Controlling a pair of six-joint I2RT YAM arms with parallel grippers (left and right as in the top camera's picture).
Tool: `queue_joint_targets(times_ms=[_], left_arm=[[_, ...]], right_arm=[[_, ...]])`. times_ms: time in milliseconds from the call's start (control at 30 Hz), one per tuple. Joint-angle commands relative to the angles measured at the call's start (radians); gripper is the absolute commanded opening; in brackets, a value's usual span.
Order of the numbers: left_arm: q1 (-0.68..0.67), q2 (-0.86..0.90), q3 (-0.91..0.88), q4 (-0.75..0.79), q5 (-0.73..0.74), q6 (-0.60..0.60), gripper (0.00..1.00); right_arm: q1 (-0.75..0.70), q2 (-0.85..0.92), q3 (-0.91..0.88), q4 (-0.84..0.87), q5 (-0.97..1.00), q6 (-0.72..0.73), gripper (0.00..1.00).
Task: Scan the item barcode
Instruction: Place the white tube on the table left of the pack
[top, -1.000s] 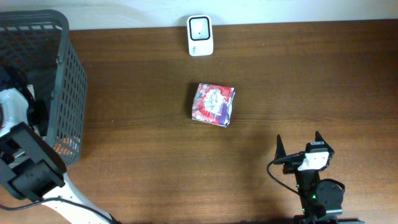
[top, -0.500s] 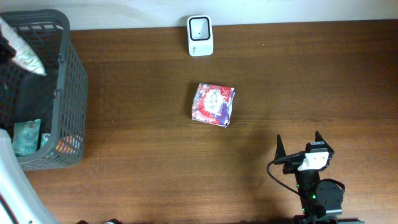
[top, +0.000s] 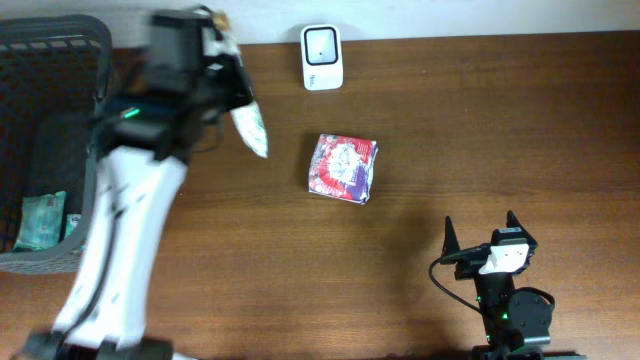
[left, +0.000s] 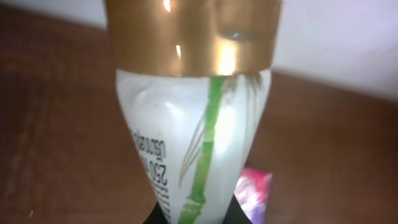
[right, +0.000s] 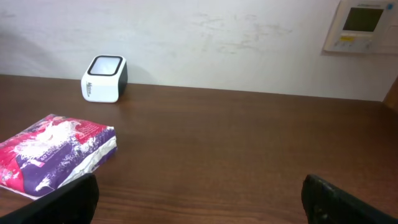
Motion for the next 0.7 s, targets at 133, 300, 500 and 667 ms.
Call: queue_joint_targets(times_ms=[133, 300, 500, 667], left_arm=[[-0.149, 0.375, 0.007, 0.001, -0.226, 0.014, 0.00], [-0.225, 0.521, 0.007, -0.010, -0.215, 0.014, 0.00], [-0.326, 0.545, 0.007, -0.012, -0.158, 0.014, 0.00], [-0.320, 0.545, 0.011, -0.007, -0.226, 0.014, 0.03]], right_arm=[[-0.005, -0.007, -0.007, -0.004, -0.001, 0.008, 0.99], [-0.005, -0.007, -0.007, -0.004, -0.001, 0.008, 0.99], [-0.005, -0.007, -0.007, -0.004, -0.001, 0.008, 0.99], [-0.005, -0.007, -0.007, -0.004, -0.001, 0.008, 0.99]])
